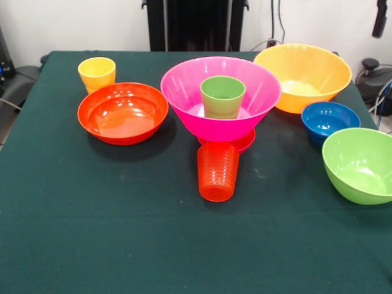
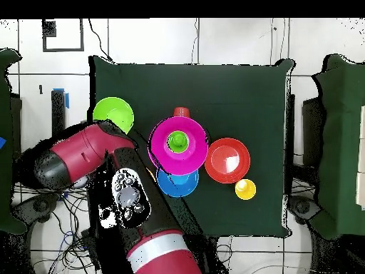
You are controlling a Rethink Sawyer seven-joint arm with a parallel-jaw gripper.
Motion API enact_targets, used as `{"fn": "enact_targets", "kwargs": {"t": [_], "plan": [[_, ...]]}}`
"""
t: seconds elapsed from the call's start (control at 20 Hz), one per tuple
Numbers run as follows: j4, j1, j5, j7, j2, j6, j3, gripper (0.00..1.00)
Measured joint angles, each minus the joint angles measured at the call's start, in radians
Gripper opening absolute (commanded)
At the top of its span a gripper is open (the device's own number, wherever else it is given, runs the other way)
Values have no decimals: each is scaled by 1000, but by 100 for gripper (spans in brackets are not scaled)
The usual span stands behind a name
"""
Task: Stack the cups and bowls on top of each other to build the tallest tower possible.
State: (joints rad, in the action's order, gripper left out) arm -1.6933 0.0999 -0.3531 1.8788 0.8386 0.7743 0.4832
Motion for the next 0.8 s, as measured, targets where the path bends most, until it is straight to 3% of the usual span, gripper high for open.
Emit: {"fn": "enact_targets", "kwargs": {"t": [0.4,0.8], "plan": [[92,0,-2,0,-118,-3,-39,100],[135,0,-2,0,-179,-4,-67,100]]}}
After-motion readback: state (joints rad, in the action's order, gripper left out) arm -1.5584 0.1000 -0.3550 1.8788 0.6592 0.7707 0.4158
